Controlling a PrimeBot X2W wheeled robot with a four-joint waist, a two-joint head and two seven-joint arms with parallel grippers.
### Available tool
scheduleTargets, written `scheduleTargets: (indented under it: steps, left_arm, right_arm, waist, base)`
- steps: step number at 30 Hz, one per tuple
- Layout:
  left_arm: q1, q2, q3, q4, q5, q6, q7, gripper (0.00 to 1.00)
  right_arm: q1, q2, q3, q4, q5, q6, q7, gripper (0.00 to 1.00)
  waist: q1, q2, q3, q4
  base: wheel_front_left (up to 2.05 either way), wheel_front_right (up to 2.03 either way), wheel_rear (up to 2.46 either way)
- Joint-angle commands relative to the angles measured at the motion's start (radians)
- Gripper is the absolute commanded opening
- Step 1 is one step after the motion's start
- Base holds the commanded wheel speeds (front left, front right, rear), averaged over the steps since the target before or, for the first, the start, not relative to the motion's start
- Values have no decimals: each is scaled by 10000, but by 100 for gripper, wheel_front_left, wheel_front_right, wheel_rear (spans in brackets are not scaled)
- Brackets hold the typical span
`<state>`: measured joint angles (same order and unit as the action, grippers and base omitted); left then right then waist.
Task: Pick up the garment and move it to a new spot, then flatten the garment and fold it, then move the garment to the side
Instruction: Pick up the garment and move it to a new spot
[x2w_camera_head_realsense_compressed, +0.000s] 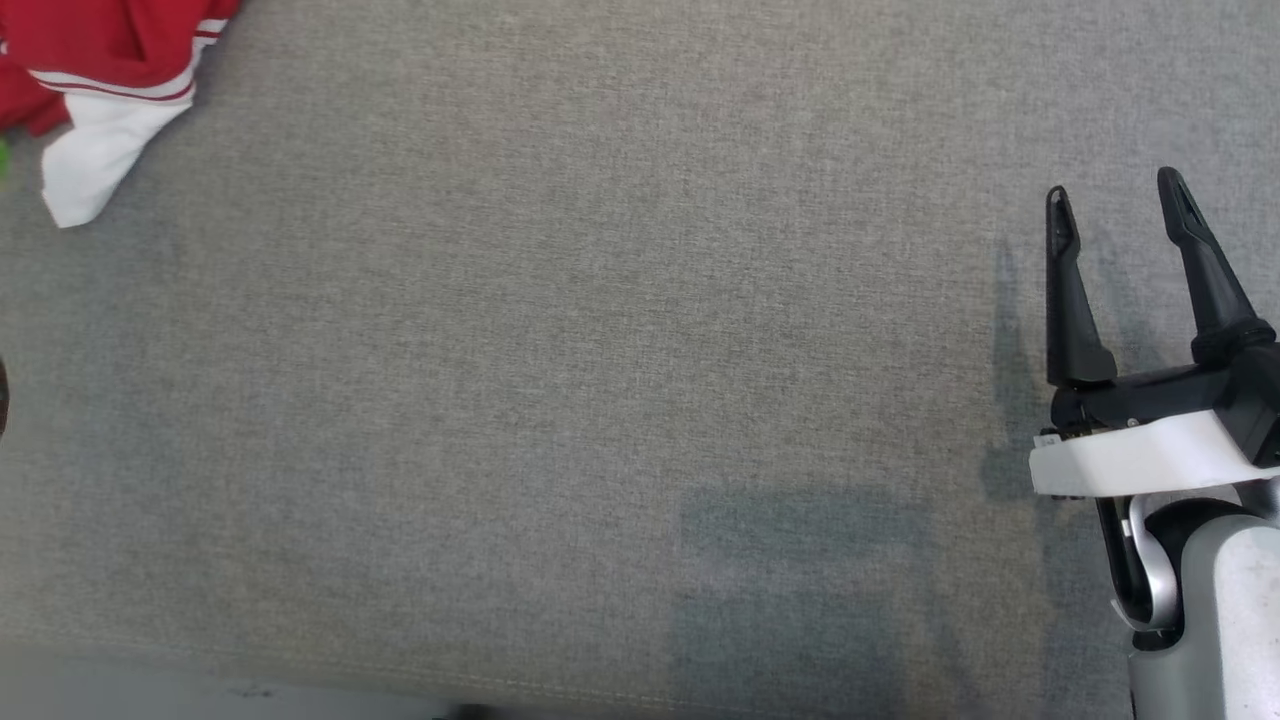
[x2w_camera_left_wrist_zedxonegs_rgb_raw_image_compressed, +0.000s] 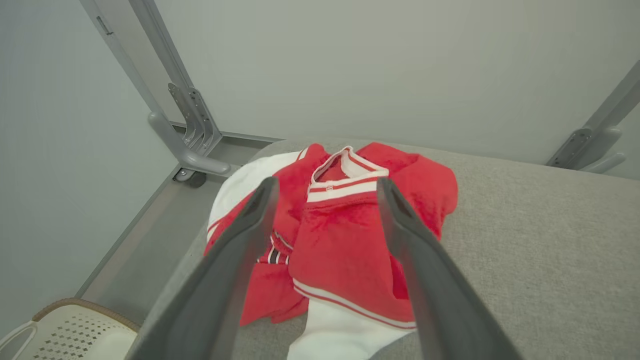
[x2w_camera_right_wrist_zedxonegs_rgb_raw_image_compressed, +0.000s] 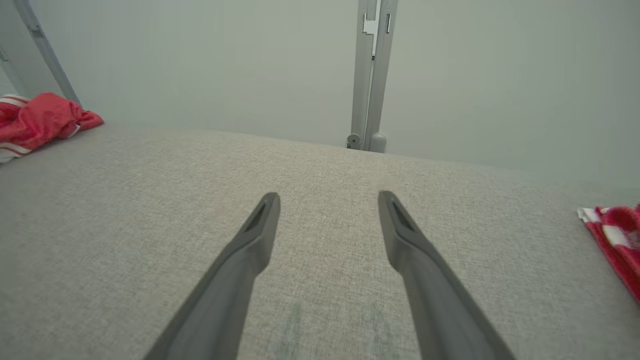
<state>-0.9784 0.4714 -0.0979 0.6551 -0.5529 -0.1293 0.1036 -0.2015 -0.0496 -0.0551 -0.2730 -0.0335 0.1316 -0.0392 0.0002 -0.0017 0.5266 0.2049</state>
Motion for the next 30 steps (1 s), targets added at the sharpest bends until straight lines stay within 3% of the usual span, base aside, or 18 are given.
scheduleTargets:
  steps: [1, 14, 15, 16, 17, 18, 19, 30]
  left_arm:
    - [-260, -67, -108, 309, -197, -11, -56, 100]
    - [-593, 150, -1254, 2134, -1838, -2, -181, 100]
    - [-593, 168, -1335, 2218, -1919, -2, -210, 76]
    - [-598, 157, -1402, 2320, -2049, -3, -194, 46]
    - [-607, 143, -1477, 2392, -2154, -3, -212, 31]
    - [-614, 162, -1567, 2457, -2214, -3, -245, 4]
    - [-644, 215, -1647, 2523, -2249, -3, -328, 0]
    - [-1100, 765, -2403, 2986, -2115, -3, -1370, 0]
  right_arm:
    - [-122, -20, -69, -140, -101, -18, 28, 100]
    - [-24, -19, -250, -647, -221, -18, 185, 100]
    - [-36, -19, -251, -647, -220, -18, 192, 100]
    - [-56, -17, -243, -648, -220, -18, 193, 100]
    - [-73, -19, -226, -654, -219, -18, 194, 100]
    - [-92, -19, -214, -660, -224, -18, 195, 100]
    - [-114, -20, -191, -668, -226, -18, 199, 100]
    - [-217, -19, -106, -232, 18, -18, -87, 100]
  waist:
    - [-2, 17, 885, -722]
    - [-2, 17, 1237, -729]
    - [-2, 17, 1242, -715]
    - [-2, 17, 1245, -704]
    - [-2, 17, 1243, -694]
    - [-2, 17, 1241, -685]
    - [-2, 17, 1238, -676]
    - [-2, 17, 636, -640]
  base:
    - [0, 0, 0]
    - [0, 0, 0]
    - [0, 0, 0]
    - [0, 0, 0]
    - [0, 0, 0]
    - [0, 0, 0]
    - [0, 0, 0]
    - [0, 0, 0]
